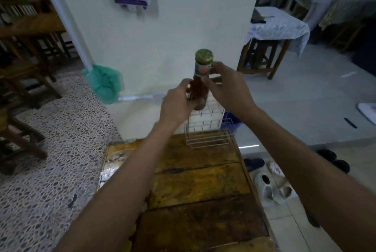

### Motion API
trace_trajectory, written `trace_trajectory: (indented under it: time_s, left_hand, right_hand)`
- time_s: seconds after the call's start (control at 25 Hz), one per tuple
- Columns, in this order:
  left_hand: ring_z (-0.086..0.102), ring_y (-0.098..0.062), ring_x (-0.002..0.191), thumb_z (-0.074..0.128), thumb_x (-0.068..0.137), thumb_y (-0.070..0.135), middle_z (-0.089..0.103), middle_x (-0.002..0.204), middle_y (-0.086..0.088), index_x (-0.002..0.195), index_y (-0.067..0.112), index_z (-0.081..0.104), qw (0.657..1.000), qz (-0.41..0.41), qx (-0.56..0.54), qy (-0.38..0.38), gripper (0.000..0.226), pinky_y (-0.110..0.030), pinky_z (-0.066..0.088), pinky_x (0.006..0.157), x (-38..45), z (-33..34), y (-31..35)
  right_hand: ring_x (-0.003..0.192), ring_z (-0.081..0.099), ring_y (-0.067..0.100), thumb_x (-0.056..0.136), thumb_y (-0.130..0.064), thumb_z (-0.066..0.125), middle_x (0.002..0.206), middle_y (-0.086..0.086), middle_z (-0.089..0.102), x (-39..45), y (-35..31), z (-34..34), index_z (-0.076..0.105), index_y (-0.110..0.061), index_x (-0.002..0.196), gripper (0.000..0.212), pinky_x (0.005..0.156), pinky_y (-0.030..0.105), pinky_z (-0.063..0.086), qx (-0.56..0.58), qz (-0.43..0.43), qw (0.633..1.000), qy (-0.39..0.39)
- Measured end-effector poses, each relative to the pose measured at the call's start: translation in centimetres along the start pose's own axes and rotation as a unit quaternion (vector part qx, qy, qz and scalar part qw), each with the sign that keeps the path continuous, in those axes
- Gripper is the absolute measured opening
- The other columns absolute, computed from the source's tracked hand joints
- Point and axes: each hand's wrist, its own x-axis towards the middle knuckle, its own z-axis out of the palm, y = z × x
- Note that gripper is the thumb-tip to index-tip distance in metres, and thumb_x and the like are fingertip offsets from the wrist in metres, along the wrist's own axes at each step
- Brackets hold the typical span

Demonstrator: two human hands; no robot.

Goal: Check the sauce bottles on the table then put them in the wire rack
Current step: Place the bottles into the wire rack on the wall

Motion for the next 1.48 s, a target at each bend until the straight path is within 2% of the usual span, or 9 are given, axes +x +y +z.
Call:
trace_trajectory:
  time_s: [0.16, 0.28, 0.36, 0.52, 0.68, 0.88, 1.2, 1.32, 1.48]
  left_hand:
    - [0.07, -0.033, 0.109, 0.083, 0.081, 0.04, 0.076, 0.117, -0.007, 0.129, 0.022, 0.059, 0.996, -0.026, 0.084, 0.005, 0.057, -0.047, 0.054, 0.093, 6.0, 1.0, -0.5]
    - [0.066, -0.033, 0.107, 0.082, 0.079, 0.048, 0.075, 0.107, -0.004, 0.113, 0.023, 0.065, 0.983, -0.027, 0.182, 0.022, 0.046, -0.044, 0.04, 0.091, 7.4, 2.7, -2.5]
    - [0.06, -0.032, 0.112, 0.083, 0.077, 0.05, 0.07, 0.112, -0.004, 0.111, 0.024, 0.069, 0.976, -0.025, 0.216, 0.021, 0.046, -0.045, 0.036, 0.091, 8.1, 3.4, -3.4]
    - [0.046, -0.032, 0.124, 0.084, 0.075, 0.051, 0.054, 0.128, -0.008, 0.12, 0.025, 0.069, 0.965, -0.037, 0.259, -0.007, 0.054, -0.047, 0.033, 0.102, 9.2, 4.3, -4.8]
    - [0.044, -0.031, 0.121, 0.088, 0.069, 0.05, 0.049, 0.124, -0.007, 0.118, 0.022, 0.07, 0.965, -0.042, 0.259, -0.017, 0.059, -0.047, 0.033, 0.102, 9.6, 5.0, -6.5]
    - [0.046, -0.03, 0.116, 0.092, 0.061, 0.05, 0.051, 0.119, -0.007, 0.121, 0.022, 0.067, 0.968, -0.032, 0.247, 0.023, 0.071, -0.045, 0.034, 0.096, 9.6, 5.5, -7.4]
    - [0.048, -0.03, 0.122, 0.092, 0.064, 0.049, 0.056, 0.129, -0.004, 0.128, 0.021, 0.064, 0.968, -0.03, 0.247, 0.038, 0.075, -0.045, 0.033, 0.096, 8.7, 6.0, -7.6]
    - [0.051, -0.029, 0.123, 0.092, 0.066, 0.044, 0.059, 0.131, -0.002, 0.129, 0.019, 0.064, 0.97, -0.023, 0.238, 0.042, 0.073, -0.044, 0.033, 0.095, 8.1, 6.0, -7.4]
    - [0.051, -0.025, 0.129, 0.088, 0.073, 0.046, 0.058, 0.138, 0.001, 0.139, 0.022, 0.058, 0.971, -0.024, 0.234, 0.031, 0.076, -0.044, 0.033, 0.1, 6.9, 5.2, -6.9]
  right_hand:
    - [0.084, 0.071, 0.014, 0.094, -0.023, 0.065, 0.114, 0.003, 0.072, 6.4, 3.0, 1.9, 0.064, -0.013, 0.12, 0.027, 0.082, 0.037, 0.058, 0.004, -0.012, 1.0, -0.011]
    - [0.084, 0.07, 0.02, 0.093, -0.021, 0.066, 0.112, 0.006, 0.071, 7.4, 5.8, 4.8, 0.063, -0.012, 0.118, 0.027, 0.079, 0.043, 0.058, 0.015, -0.024, 0.999, -0.039]
    - [0.088, 0.07, 0.025, 0.092, -0.022, 0.067, 0.112, 0.01, 0.071, 7.9, 7.5, 6.2, 0.062, -0.01, 0.118, 0.028, 0.08, 0.045, 0.057, 0.019, -0.022, 0.998, -0.049]
    - [0.093, 0.07, 0.028, 0.092, -0.023, 0.069, 0.113, 0.011, 0.071, 8.7, 9.5, 8.1, 0.062, -0.009, 0.118, 0.03, 0.083, 0.046, 0.058, 0.033, -0.001, 0.997, -0.065]
    - [0.091, 0.07, 0.028, 0.091, -0.025, 0.071, 0.111, 0.012, 0.071, 8.9, 10.6, 9.7, 0.063, -0.007, 0.117, 0.032, 0.084, 0.045, 0.057, 0.03, 0.0, 0.996, -0.088]
    - [0.092, 0.069, 0.028, 0.093, -0.026, 0.069, 0.108, 0.011, 0.071, 9.0, 11.3, 10.8, 0.063, -0.008, 0.116, 0.029, 0.083, 0.046, 0.057, 0.028, -0.006, 0.997, -0.075]
    - [0.095, 0.069, 0.021, 0.096, -0.036, 0.063, 0.111, 0.005, 0.071, 7.2, 11.3, 11.8, 0.062, -0.015, 0.121, 0.032, 0.084, 0.044, 0.058, 0.033, 0.012, 0.998, -0.045]
    - [0.096, 0.07, 0.021, 0.095, -0.031, 0.066, 0.113, 0.007, 0.072, 6.9, 11.2, 11.4, 0.062, -0.013, 0.123, 0.033, 0.086, 0.043, 0.059, 0.042, 0.02, 0.998, -0.048]
    - [0.106, 0.069, 0.022, 0.093, -0.027, 0.07, 0.123, 0.011, 0.069, 6.1, 10.4, 10.2, 0.056, -0.01, 0.133, 0.045, 0.093, 0.041, 0.057, 0.047, 0.049, 0.996, -0.063]
